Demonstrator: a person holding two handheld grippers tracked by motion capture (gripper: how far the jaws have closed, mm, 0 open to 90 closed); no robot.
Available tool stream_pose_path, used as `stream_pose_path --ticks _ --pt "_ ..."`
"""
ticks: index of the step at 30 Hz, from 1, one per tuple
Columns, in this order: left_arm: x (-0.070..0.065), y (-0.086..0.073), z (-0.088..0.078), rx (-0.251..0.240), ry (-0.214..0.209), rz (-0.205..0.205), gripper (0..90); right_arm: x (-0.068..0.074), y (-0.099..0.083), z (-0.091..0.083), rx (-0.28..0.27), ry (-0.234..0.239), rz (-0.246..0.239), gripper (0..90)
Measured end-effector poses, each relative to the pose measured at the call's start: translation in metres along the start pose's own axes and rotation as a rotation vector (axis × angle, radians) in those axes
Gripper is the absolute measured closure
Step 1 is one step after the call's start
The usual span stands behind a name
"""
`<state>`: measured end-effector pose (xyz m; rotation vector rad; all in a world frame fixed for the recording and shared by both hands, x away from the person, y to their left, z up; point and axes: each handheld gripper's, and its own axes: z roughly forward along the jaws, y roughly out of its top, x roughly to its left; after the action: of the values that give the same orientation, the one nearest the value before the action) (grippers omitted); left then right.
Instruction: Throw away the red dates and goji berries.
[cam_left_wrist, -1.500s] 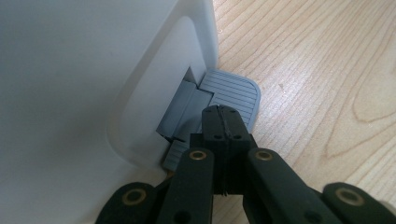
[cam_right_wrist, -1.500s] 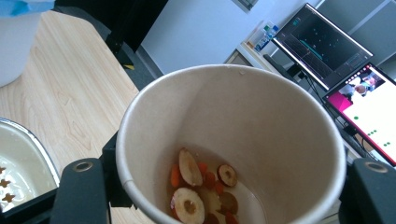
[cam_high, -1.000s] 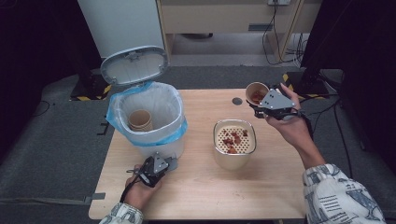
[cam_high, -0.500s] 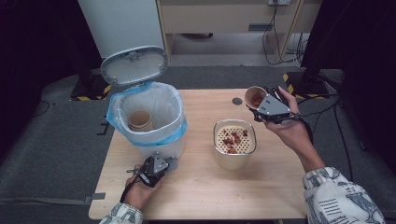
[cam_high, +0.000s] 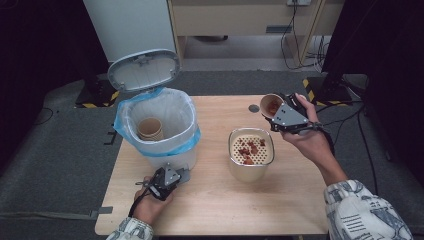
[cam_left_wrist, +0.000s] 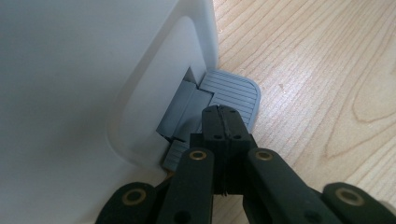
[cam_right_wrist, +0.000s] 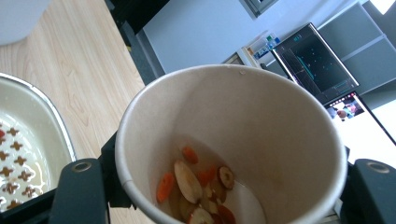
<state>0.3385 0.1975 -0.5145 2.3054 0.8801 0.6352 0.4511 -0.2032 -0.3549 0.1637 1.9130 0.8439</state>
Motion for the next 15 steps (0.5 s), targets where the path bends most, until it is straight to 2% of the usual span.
stream_pose_path --ticks 9,15 --pt "-0.0002 0.0001 0.0 0.0 0.001 0.0 89.9 0.0036 0.0013 -0.004 0.015 -0.005 -0.065 29.9" --pt "-0.0001 0.0 0.0 0.0 0.001 -0.001 89.9 0.0049 0.0056 -0.0031 0.015 -0.004 -0.085 29.9"
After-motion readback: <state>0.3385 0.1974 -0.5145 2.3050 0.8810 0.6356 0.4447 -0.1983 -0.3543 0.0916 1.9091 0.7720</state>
